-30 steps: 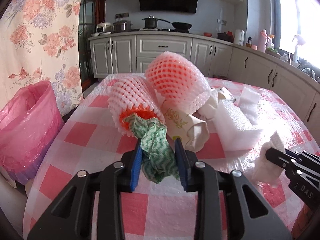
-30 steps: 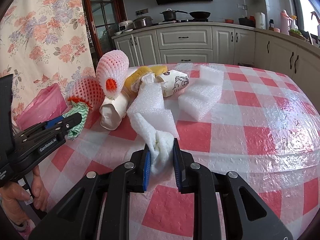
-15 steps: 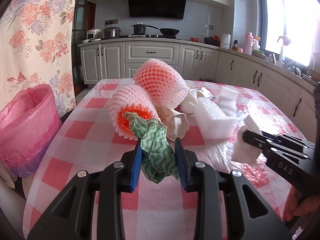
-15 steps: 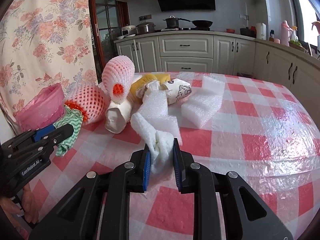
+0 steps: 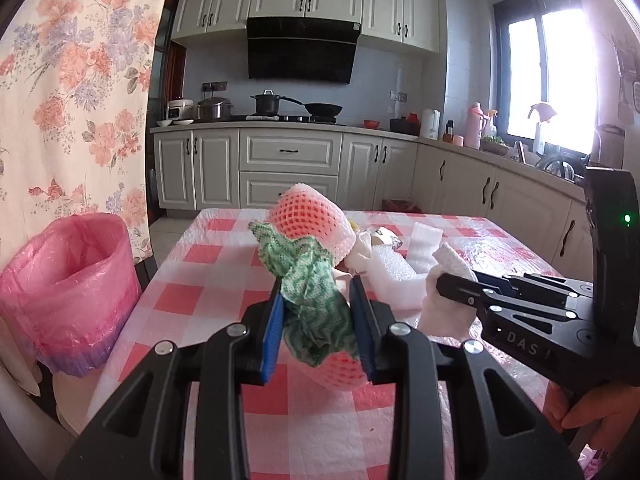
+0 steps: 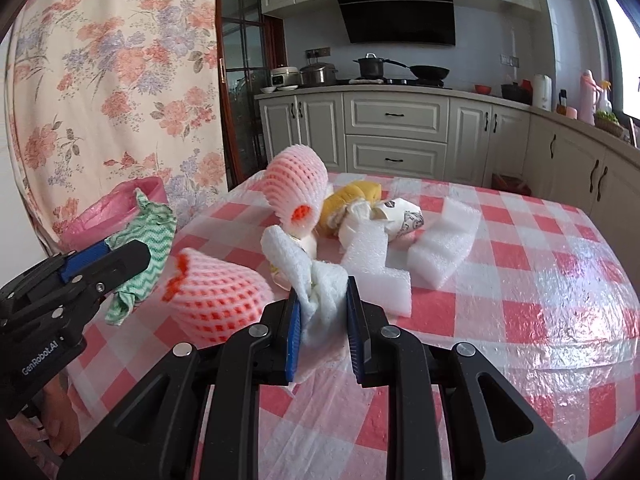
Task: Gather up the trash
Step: 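Carry the green cloth and white tissue to the bin and release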
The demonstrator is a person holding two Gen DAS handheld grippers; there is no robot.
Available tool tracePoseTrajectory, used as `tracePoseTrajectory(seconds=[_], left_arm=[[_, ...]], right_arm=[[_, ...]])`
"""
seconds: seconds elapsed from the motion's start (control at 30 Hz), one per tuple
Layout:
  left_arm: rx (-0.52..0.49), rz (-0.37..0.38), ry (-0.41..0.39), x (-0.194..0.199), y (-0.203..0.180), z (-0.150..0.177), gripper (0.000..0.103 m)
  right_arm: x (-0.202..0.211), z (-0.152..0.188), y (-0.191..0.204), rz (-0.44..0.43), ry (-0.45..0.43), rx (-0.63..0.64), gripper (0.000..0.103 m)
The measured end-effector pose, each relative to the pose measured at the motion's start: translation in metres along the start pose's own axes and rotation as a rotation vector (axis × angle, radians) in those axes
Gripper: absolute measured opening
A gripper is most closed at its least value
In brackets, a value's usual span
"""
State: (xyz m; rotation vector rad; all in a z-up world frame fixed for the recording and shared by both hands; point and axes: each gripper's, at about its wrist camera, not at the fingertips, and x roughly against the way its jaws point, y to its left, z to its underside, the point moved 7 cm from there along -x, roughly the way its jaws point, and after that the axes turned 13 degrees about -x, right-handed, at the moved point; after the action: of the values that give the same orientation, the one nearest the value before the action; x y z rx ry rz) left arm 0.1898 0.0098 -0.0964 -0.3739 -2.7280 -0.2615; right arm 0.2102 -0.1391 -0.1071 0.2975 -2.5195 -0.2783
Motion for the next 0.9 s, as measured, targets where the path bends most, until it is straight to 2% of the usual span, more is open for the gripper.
tracePoseTrajectory(seconds=[0.23,0.57,0.7,0.9], left_arm=[[0.023,-0.033,-0.078,0.032,0.017,-0.023,0.031],[0.032,-0.08,-0.045,0.048,0.034,-0.004,0.031],[0.048,-0.116,-0.03,0.052,0.052,0.004,0.031],[0.072,-0.194,-0.01,0.061,0.096,0.012,0.032]], right_arm=[[0.021,-0.014,0.017,-0.033,-0.045,0.011,0.022],[0.029,-0.014,0.053,-0.099,-0.049,0.058,0.022],[0.027,-0.014,0.074,-0.134,-0.047,0.09,0.022],[0.009,-0.018,0.116,-0.23,-0.016,0.133,0.022]])
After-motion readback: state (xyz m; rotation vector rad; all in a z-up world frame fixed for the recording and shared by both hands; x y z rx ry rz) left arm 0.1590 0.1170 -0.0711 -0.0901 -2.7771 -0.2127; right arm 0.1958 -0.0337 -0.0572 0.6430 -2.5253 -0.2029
